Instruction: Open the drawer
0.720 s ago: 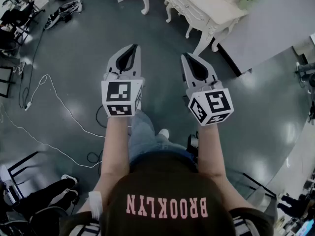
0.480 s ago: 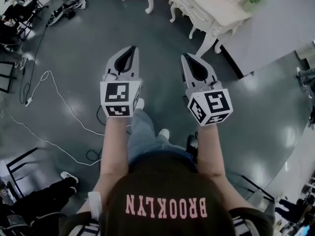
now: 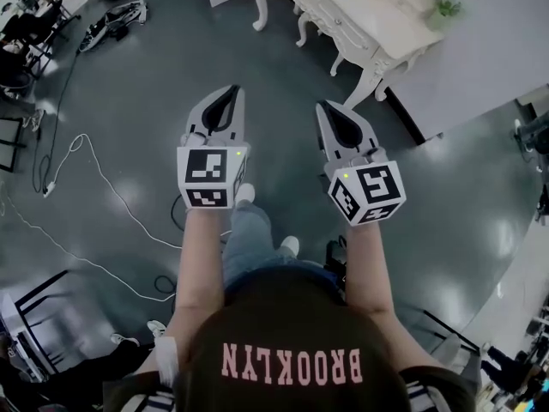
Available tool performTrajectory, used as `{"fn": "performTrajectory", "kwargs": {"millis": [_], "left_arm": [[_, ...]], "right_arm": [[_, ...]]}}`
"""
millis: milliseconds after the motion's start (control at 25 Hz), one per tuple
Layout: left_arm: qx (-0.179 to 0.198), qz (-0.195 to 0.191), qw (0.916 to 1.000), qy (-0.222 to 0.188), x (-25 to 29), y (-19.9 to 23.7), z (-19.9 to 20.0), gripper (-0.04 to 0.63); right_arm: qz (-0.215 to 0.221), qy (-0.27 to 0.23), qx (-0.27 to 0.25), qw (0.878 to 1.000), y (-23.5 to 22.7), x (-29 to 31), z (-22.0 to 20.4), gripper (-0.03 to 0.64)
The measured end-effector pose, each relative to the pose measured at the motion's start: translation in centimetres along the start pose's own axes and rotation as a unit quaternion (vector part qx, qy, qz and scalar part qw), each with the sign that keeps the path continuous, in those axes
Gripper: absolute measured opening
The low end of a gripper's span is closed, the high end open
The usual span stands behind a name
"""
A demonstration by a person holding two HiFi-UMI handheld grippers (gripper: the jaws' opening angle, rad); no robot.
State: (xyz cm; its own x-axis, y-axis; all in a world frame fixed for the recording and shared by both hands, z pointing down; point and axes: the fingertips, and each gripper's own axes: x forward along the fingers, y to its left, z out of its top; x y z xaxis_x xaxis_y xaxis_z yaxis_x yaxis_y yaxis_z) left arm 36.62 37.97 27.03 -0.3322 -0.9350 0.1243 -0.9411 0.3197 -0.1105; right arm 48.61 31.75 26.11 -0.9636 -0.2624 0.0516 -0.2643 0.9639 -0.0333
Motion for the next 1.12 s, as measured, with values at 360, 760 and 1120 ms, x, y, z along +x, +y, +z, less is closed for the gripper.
{"fn": "performTrajectory", "kwargs": {"millis": [360,760,1120], "left_arm": [[-0.005,-0.027,0.9996,-0.011,6.1,5.5,1.7,0.006],[-0.013,-0.094,0.9955,-0.010,12.0,12.6,1.5,0.006],[-0.005,-0.109,0.9940,-0.009,14.4,17.6,1.2,0.006]], "right_arm": [[-0.016,-0.005,0.000,1.000,-1.1,7.2,1.6,-0.003],[-0.049,-0.011,0.014,0.999,-1.1,16.4,2.3,-0.003],[-0.070,0.002,0.008,0.997,0.0,21.4,2.3,-0.003]]}}
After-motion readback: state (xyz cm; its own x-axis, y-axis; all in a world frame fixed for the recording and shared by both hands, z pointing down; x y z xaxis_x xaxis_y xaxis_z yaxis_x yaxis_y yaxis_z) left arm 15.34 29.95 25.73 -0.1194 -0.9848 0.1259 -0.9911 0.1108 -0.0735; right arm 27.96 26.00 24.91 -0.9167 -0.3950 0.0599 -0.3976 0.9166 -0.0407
